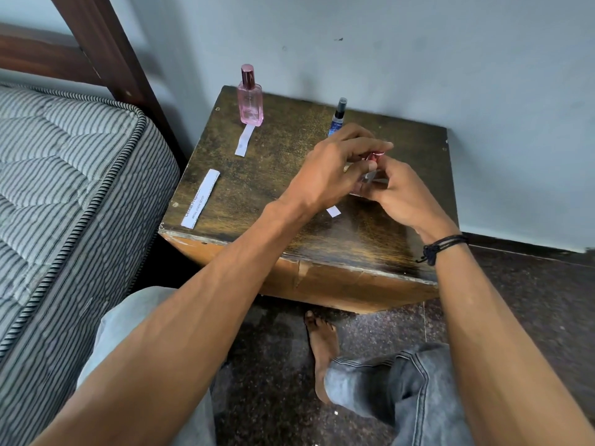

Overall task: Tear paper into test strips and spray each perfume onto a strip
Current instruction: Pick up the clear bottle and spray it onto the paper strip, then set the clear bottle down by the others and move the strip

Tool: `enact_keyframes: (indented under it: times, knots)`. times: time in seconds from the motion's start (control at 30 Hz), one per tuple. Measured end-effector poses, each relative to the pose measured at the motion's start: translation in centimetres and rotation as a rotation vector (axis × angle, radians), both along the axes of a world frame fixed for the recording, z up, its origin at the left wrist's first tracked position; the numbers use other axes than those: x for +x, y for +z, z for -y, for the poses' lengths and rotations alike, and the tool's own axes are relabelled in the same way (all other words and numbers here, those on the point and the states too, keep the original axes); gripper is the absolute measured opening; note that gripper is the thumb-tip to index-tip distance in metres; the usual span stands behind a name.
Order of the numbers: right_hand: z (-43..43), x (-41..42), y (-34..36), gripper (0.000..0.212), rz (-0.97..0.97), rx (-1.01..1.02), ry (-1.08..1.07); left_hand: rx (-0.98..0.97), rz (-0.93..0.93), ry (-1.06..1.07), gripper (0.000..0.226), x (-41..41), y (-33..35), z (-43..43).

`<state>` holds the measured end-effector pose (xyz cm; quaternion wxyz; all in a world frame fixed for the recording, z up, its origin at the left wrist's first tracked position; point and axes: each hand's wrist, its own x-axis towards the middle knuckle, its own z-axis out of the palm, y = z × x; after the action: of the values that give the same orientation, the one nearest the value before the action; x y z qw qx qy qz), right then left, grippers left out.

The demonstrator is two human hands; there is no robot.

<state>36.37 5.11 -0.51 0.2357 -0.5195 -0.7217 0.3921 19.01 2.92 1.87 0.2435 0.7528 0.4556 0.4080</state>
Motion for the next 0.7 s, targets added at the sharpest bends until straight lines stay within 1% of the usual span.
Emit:
enact_keyframes:
  times: [0.1, 0.2, 0.33, 0.43, 0.6, 0.7]
  knots:
    - [0.0, -0.4, 0.1, 0.023, 0.001, 0.022, -0.016, -0.003, 0.008, -0.031, 0.034, -0.6, 0.3, 0.0]
    - [0.1, -1.5, 0.7, 0.023, -0.029, 0.05, -0.006, -0.017, 0.047, -0.045, 0.035, -2.0, 1.1, 0.0]
    - [0.2, -3.6, 1.4, 0.028, -0.053, 0.097, 0.01, -0.042, 0.138, -0.038, 0.044, -4.0, 2.0, 0.0]
    - [0.1, -5.1, 1.4, 0.027, -0.084, 0.128, -0.007, -0.088, 0.154, -0.049, 0.051, -5.6, 2.3, 0.0]
    - [0.0, -7.1, 1.5, 0.028, -0.089, 0.167, 0.002, -0.159, 0.098, -0.057, 0.066, -8.0, 2.4, 0.1]
    - [0.1, -8.6, 1.5, 0.033, -0.047, 0.156, 0.038, -0.181, 0.077, -0.005, 0.069, -9.1, 2.2, 0.1]
